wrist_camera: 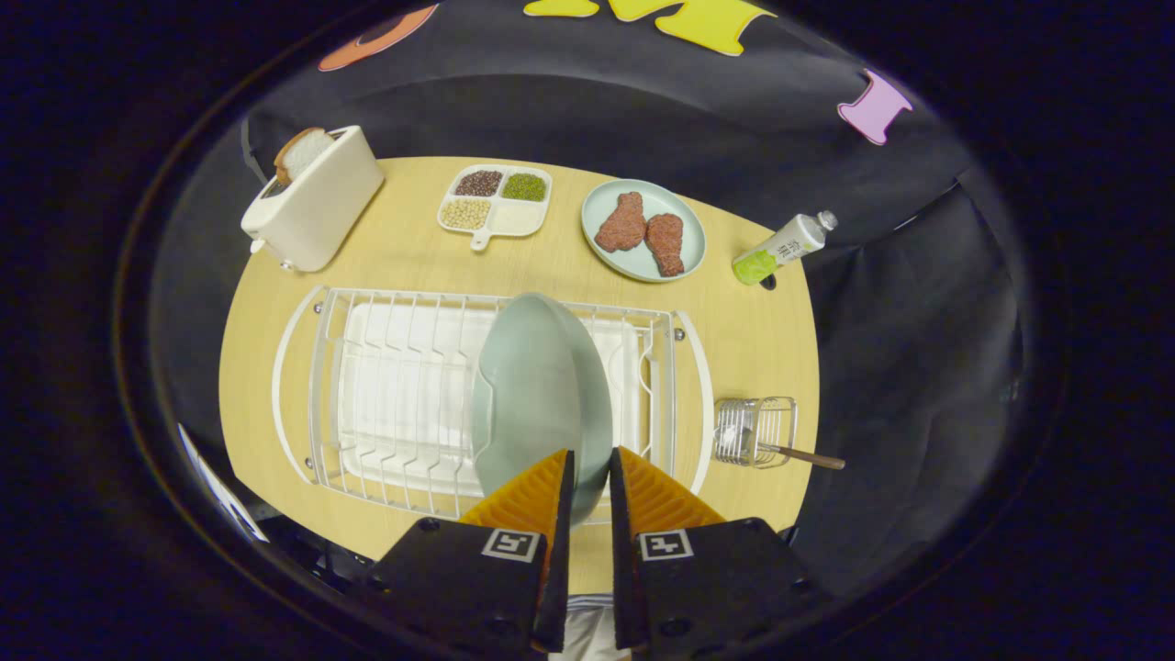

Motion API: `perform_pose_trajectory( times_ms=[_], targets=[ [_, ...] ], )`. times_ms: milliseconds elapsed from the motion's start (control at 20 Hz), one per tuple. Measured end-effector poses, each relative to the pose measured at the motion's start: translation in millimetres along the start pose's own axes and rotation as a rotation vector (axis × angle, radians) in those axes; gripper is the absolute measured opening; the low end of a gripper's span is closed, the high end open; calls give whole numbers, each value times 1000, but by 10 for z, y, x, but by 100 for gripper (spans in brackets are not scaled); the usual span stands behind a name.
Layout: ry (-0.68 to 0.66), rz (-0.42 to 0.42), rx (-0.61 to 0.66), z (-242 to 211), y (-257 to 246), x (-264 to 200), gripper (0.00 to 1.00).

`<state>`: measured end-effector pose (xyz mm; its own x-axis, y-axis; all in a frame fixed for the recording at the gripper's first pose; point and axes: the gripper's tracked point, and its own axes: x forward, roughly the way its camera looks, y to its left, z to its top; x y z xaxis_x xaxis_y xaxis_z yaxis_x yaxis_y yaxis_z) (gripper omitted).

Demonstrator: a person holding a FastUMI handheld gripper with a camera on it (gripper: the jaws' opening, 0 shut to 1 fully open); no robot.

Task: Take the plate from the dish rack, then take the spoon from the basket and place it into the plate.

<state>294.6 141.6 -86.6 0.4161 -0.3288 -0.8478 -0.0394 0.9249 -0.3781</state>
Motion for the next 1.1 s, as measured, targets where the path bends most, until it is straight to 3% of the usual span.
perform_pose_trajectory(
  times_ms=[250,650,1100],
  targets=[
    [-38,-4,25,-9,-54,26,10],
    [-107,-31,34,44,-64,-114,9],
    [-201,-237,17,167,56,-121,8]
  ],
)
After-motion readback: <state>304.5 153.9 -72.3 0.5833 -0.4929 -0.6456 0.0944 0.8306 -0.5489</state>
